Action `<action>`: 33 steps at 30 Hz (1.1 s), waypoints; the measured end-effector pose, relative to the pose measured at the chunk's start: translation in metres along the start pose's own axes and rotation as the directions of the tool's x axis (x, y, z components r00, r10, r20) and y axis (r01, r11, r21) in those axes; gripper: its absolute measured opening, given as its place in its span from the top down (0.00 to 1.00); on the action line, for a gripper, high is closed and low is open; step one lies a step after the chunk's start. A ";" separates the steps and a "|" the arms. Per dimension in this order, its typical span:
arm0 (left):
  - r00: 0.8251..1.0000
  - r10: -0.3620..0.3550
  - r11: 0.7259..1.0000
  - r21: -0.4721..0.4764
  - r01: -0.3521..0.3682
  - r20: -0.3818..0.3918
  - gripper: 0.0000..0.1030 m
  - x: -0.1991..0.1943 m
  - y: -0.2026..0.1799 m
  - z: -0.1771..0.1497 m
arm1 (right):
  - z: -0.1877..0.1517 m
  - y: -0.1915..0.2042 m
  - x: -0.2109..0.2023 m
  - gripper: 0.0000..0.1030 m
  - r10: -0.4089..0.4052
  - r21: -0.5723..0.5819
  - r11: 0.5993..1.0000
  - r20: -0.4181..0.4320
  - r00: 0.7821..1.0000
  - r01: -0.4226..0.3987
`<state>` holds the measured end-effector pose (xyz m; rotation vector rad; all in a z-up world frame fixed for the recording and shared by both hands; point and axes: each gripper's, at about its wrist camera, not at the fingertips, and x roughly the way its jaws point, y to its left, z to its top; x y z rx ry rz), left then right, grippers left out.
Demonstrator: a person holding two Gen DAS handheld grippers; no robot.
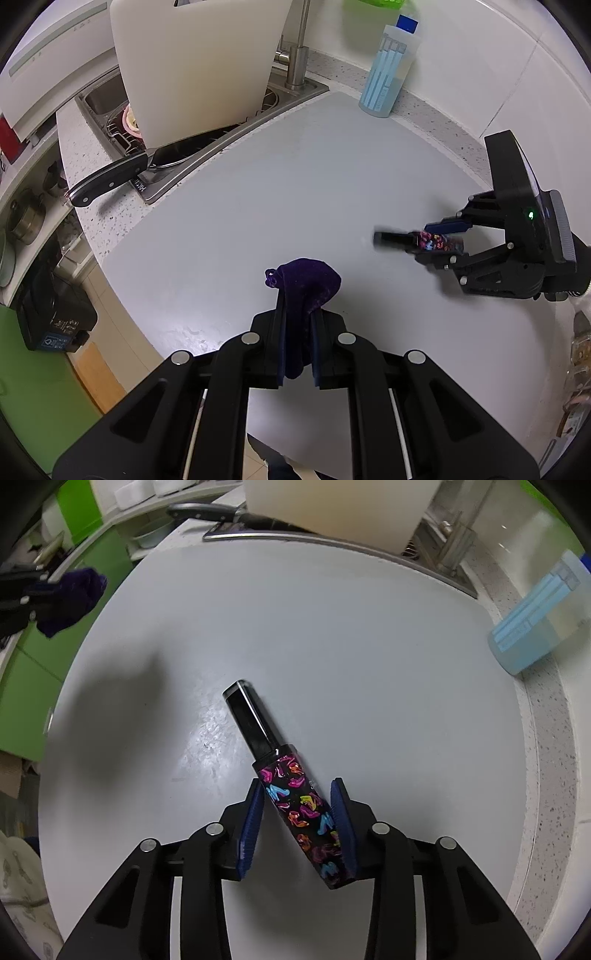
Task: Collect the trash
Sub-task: 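Grasp the pink-and-black patterned stick with the right gripper, then carry the purple pouch and patterned stick down over the pink wastebasket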
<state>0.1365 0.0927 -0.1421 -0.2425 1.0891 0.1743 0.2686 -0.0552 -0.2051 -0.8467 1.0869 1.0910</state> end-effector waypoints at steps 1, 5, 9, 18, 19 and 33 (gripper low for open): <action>1.000 -0.002 1.000 0.003 0.002 0.001 0.90 -0.001 -0.001 0.000 | -0.001 0.001 -0.001 0.77 -0.006 0.002 1.000 0.000 1.000 0.006; 1.000 -0.008 1.000 0.011 0.008 0.008 0.90 -0.004 -0.007 -0.002 | -0.006 0.000 -0.006 0.78 -0.004 0.059 0.998 0.016 1.000 0.003; 1.000 -0.013 1.000 0.019 0.013 0.019 0.90 -0.011 -0.010 -0.005 | -0.013 0.004 -0.025 0.78 -0.022 0.126 0.992 0.062 0.998 0.014; 0.999 -0.007 1.000 0.031 0.006 0.044 0.90 -0.038 0.002 -0.032 | -0.003 0.051 -0.069 0.78 -0.034 0.214 0.977 0.178 0.984 -0.005; 0.999 -0.001 1.000 0.027 0.000 0.044 0.90 -0.043 0.008 -0.039 | 0.001 0.060 -0.072 0.78 -0.029 0.214 0.977 0.189 0.981 -0.013; 0.993 0.117 0.986 -0.121 -0.112 0.035 0.90 -0.083 0.155 -0.149 | 0.080 0.246 -0.046 0.78 0.079 0.137 0.984 0.267 0.960 -0.119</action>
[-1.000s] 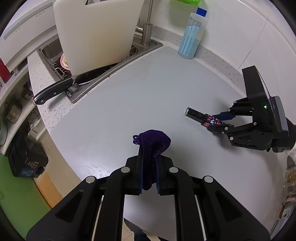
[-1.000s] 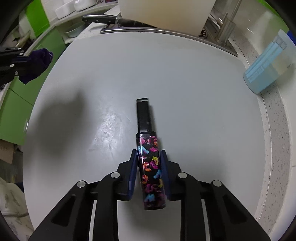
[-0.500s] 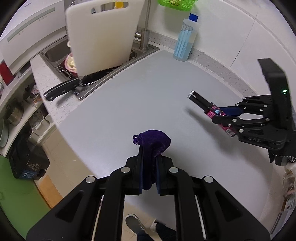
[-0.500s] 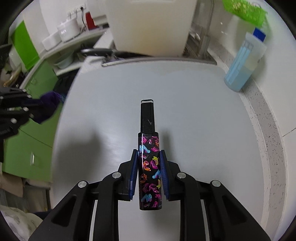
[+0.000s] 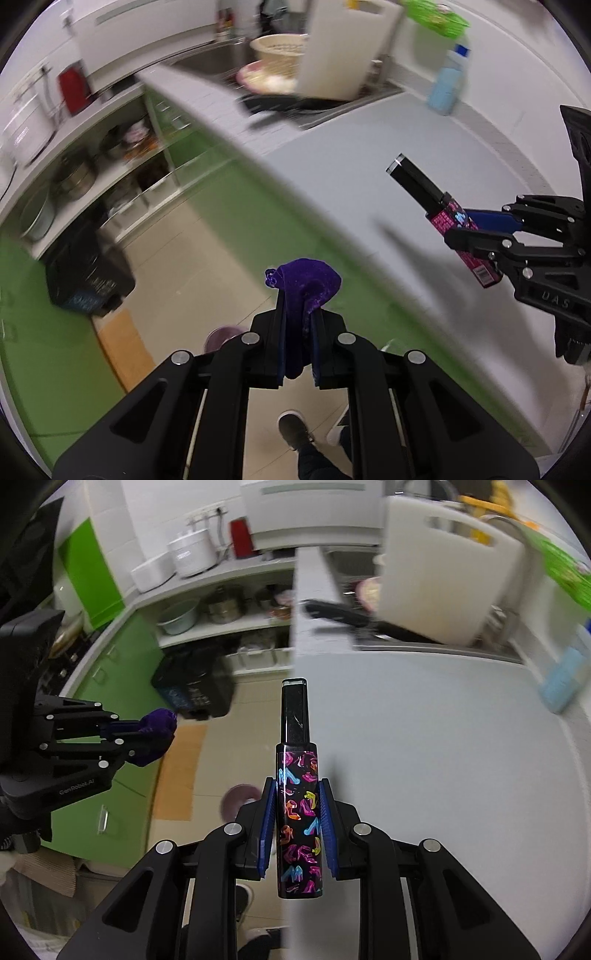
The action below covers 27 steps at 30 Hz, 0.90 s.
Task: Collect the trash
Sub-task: 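Carry the purple pouch and patterned stick down over the pink wastebasket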
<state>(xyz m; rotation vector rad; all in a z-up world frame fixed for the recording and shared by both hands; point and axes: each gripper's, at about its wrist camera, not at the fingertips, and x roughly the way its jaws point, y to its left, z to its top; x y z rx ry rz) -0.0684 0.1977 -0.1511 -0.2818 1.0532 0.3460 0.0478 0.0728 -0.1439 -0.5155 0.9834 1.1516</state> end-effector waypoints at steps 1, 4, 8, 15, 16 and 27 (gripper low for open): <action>1.000 0.006 1.000 -0.013 -0.006 -0.003 0.90 0.001 0.011 -0.006 | 0.004 0.014 0.013 0.78 0.009 -0.007 1.000 -0.011 1.000 -0.009; 0.999 0.032 0.997 -0.063 -0.033 -0.018 0.90 0.014 0.056 -0.029 | 0.010 0.044 0.047 0.78 0.030 -0.019 0.999 -0.038 0.999 -0.031; 0.998 0.049 0.991 -0.119 -0.055 -0.050 0.90 0.045 0.102 -0.055 | 0.008 0.078 0.106 0.78 0.048 -0.034 0.998 -0.085 0.995 -0.051; 0.992 0.033 0.979 -0.195 -0.057 -0.125 0.90 0.163 0.170 -0.118 | -0.023 0.108 0.238 0.78 0.062 -0.056 0.996 -0.176 0.982 -0.073; 0.991 0.027 0.977 -0.206 -0.054 -0.133 0.90 0.181 0.175 -0.125 | -0.028 0.109 0.257 0.78 0.066 -0.057 0.995 -0.189 0.980 -0.078; 0.976 -0.023 0.968 -0.247 -0.033 -0.217 0.90 0.382 0.208 -0.213 | -0.110 0.105 0.428 0.78 0.050 -0.061 0.996 -0.296 0.954 -0.071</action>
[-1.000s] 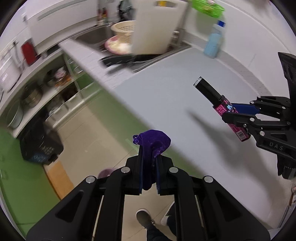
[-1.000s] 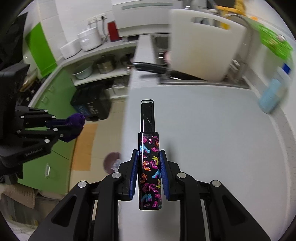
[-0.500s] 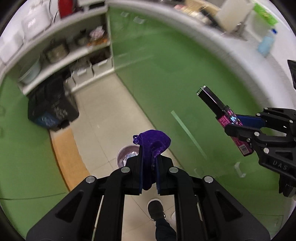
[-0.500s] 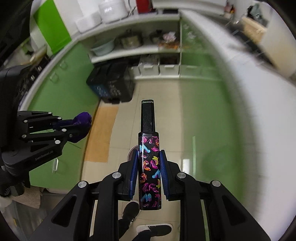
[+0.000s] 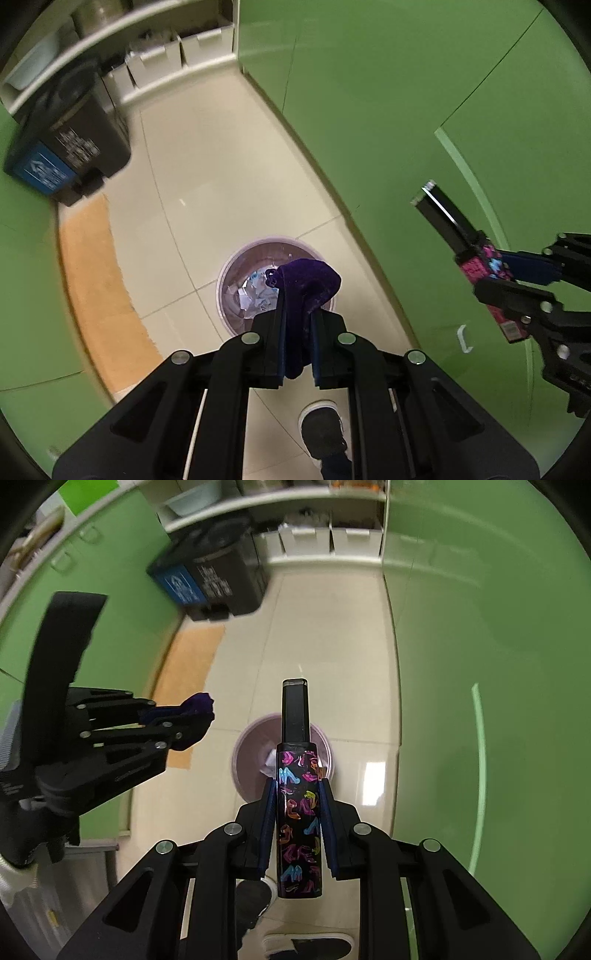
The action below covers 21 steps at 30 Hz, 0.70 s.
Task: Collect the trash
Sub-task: 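Carry the purple pouch and patterned stick down over the pink wastebasket, then open the left gripper over the wastebasket while the right gripper opens to drop the stick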
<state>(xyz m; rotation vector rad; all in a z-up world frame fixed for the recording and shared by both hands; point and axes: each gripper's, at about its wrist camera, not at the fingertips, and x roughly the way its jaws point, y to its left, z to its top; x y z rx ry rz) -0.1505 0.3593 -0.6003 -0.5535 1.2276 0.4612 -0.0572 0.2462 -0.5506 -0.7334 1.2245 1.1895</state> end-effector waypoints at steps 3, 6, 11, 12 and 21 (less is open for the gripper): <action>1.000 -0.002 1.000 0.001 0.002 -0.020 0.90 0.043 0.005 -0.006 | -0.009 -0.006 0.033 0.78 -0.001 0.005 1.000 -0.016 1.000 0.001; 0.999 -0.005 1.000 0.009 0.006 -0.034 0.88 0.075 0.009 -0.010 | -0.011 -0.008 0.060 0.78 0.000 0.010 1.000 -0.028 1.000 0.000; 0.999 0.002 1.000 0.005 -0.002 -0.034 0.34 0.092 0.012 -0.013 | -0.020 -0.012 0.079 0.78 0.006 0.025 1.000 -0.044 0.999 -0.005; 1.000 0.000 1.000 0.001 0.000 -0.029 0.13 0.094 0.015 -0.012 | -0.020 -0.011 0.080 0.78 0.007 0.025 1.000 -0.047 0.999 -0.006; 0.999 0.050 0.997 -0.064 -0.050 -0.004 0.03 0.074 0.039 -0.014 | -0.006 -0.005 0.085 0.78 0.031 -0.006 0.999 -0.061 0.998 -0.031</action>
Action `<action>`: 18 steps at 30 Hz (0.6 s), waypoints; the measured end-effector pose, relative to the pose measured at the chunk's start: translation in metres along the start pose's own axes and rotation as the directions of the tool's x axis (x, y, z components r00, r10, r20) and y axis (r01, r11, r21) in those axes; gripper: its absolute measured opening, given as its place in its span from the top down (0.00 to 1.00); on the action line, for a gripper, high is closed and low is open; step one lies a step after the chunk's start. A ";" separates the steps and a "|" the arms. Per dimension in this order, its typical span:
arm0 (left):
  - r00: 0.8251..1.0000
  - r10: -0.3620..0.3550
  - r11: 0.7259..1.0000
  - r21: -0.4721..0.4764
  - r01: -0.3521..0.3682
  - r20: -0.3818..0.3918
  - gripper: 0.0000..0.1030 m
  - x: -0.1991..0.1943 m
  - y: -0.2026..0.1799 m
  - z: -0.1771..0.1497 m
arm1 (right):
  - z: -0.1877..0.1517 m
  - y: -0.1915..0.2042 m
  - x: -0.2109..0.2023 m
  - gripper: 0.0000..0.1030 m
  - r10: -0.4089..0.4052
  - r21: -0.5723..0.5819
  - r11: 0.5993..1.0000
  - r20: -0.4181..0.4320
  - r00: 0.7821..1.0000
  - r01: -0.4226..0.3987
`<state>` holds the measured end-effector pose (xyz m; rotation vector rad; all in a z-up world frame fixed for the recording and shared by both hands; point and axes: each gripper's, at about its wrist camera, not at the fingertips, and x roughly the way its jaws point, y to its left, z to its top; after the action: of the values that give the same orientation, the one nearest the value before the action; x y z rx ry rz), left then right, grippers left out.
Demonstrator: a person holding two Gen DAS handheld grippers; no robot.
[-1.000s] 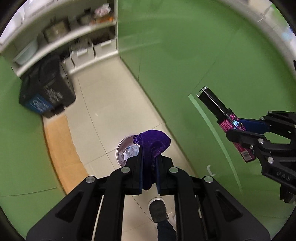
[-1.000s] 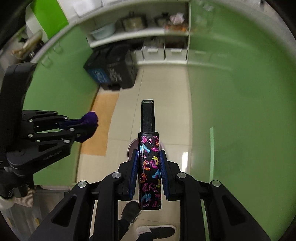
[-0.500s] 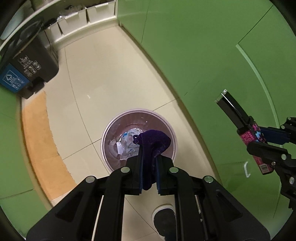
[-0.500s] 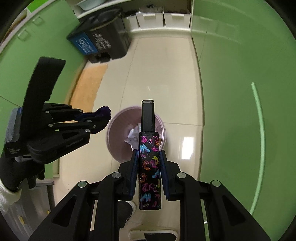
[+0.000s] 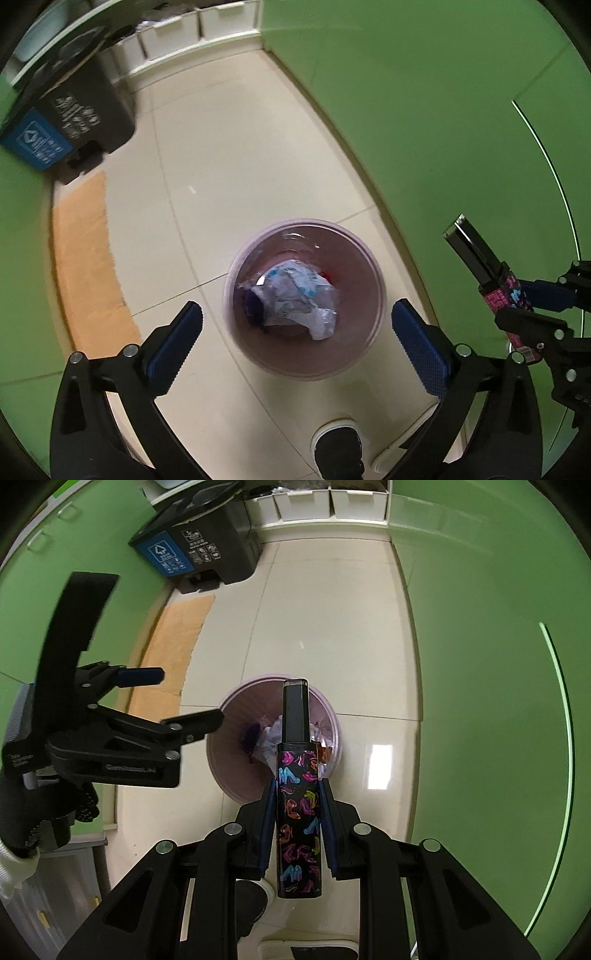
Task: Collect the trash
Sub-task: 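Open the left gripper over the wastebasket while the right gripper opens to drop the stick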
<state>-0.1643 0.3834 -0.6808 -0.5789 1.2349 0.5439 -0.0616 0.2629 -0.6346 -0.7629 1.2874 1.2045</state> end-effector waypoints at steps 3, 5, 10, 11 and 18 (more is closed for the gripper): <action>1.000 0.017 0.999 -0.034 -0.017 0.013 0.03 -0.021 0.016 -0.006 | 0.007 0.008 0.003 0.78 0.012 -0.018 1.000 -0.003 1.000 -0.012; 1.000 0.022 0.998 -0.054 -0.021 0.019 0.03 -0.033 0.026 -0.010 | 0.013 0.017 0.007 0.78 0.021 -0.033 0.999 -0.006 1.000 -0.021; 0.999 0.026 0.995 -0.099 -0.023 0.026 0.03 -0.058 0.049 -0.023 | 0.025 0.037 0.021 0.78 0.035 -0.066 0.997 -0.020 0.999 -0.036; 0.999 0.028 0.994 -0.106 -0.025 0.028 0.03 -0.062 0.053 -0.026 | 0.028 0.041 0.025 0.78 0.035 -0.076 0.996 -0.024 0.999 -0.037; 0.999 0.037 0.984 -0.177 -0.030 0.037 0.03 -0.076 0.083 -0.050 | 0.040 0.059 0.041 0.78 0.029 -0.119 0.992 -0.036 0.999 -0.033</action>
<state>-0.2736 0.4056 -0.6283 -0.6943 1.1672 0.6951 -0.1113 0.3255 -0.6551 -0.8565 1.2675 1.3077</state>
